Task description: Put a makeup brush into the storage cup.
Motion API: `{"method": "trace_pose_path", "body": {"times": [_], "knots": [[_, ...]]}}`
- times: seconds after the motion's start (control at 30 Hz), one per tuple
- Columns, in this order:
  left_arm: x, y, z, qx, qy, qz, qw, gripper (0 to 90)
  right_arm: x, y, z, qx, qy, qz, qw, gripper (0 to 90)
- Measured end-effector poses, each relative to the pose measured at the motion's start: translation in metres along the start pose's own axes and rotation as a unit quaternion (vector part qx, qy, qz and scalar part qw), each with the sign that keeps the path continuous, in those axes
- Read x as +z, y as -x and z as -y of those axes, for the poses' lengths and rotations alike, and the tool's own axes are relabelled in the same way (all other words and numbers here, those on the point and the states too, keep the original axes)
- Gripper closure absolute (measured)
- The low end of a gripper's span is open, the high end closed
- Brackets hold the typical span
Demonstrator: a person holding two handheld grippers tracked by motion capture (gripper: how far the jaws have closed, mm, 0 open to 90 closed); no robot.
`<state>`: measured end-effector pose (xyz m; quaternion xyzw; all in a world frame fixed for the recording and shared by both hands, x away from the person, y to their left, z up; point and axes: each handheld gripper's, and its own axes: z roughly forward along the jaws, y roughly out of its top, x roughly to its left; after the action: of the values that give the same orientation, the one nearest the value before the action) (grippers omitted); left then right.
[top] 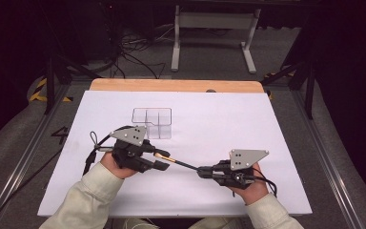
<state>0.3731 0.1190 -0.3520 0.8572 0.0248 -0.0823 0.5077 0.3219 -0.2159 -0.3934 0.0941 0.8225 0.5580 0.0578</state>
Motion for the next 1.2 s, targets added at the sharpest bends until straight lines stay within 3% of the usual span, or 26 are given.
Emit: {"method": "trace_pose_path", "body": {"times": [0.27,0.4,0.57,0.7,0.73,0.77,0.93,1.2], "knots": [[0.0,-0.002,-0.001,-0.007,0.007,0.012,0.9999,71.1,0.001,-0.001,0.0,-0.004,0.005,-0.001,1.0,85.2],[-0.001,-0.002,-0.001,-0.004,0.003,0.015,0.9999,81.1,0.002,-0.001,0.0,-0.011,0.009,-0.007,0.9999,85.1],[-0.002,-0.002,-0.001,-0.001,0.001,0.026,0.9997,82.7,0.002,-0.001,0.0,-0.015,0.01,-0.009,0.9998,84.7],[-0.001,0.0,-0.003,0.006,-0.007,0.022,0.9997,83.2,0.002,-0.001,0.001,-0.014,0.012,-0.009,0.9998,83.0],[-0.001,0.0,-0.004,0.006,-0.013,0.019,0.9997,83.2,0.002,0.0,0.001,-0.004,0.014,-0.003,0.9999,74.4],[-0.001,0.001,-0.005,0.004,-0.02,0.017,0.9997,83.2,0.002,0.0,0.001,-0.004,0.014,-0.003,0.9999,74.4],[-0.002,0.003,-0.011,-0.006,-0.048,-0.004,0.9988,83.3,-0.003,0.001,0.001,0.002,0.039,0.019,0.9991,54.9],[-0.014,0.007,-0.019,-0.02,-0.078,-0.045,0.9957,83.3,-0.014,0.004,0.0,0.019,0.06,0.041,0.9972,42.7]]}}
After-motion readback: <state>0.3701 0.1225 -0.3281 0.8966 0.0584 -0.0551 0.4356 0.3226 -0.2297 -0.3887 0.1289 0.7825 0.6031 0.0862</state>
